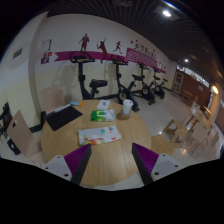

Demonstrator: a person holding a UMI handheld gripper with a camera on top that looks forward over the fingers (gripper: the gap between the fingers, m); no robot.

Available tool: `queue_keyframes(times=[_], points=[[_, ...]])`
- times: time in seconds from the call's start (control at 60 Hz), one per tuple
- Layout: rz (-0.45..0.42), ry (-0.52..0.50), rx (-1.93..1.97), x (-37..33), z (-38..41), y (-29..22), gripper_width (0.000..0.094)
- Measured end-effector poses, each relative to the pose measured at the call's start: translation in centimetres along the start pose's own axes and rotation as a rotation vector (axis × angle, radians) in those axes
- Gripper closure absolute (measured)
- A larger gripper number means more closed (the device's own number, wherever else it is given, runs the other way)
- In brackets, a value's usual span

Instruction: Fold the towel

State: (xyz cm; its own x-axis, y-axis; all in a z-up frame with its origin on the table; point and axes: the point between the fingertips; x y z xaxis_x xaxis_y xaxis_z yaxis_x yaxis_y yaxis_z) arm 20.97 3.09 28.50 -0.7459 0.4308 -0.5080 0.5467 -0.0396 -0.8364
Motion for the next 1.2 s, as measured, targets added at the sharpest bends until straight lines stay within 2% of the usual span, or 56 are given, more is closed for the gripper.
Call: queue_keyframes(times=[0.55, 0.817, 1.2], points=[[-0.024, -0.239, -0.073, 3.5, 16.5, 3.2, 0.0077], [-0.041, -0.239, -0.081, 12.7, 22.6, 4.8, 0.008], [0.065, -0.225, -0.119, 27.6, 28.8, 9.0, 0.0108]])
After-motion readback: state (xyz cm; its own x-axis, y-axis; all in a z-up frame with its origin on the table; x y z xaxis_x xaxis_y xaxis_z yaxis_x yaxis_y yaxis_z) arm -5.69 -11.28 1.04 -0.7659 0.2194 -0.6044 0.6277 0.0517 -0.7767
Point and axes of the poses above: the point between the fingertips, and its own axes, seen from behind it with the camera up: z to the left, y down, x forward, the way the camera looks, and after that the axes turned 13 degrees about y, right-handed
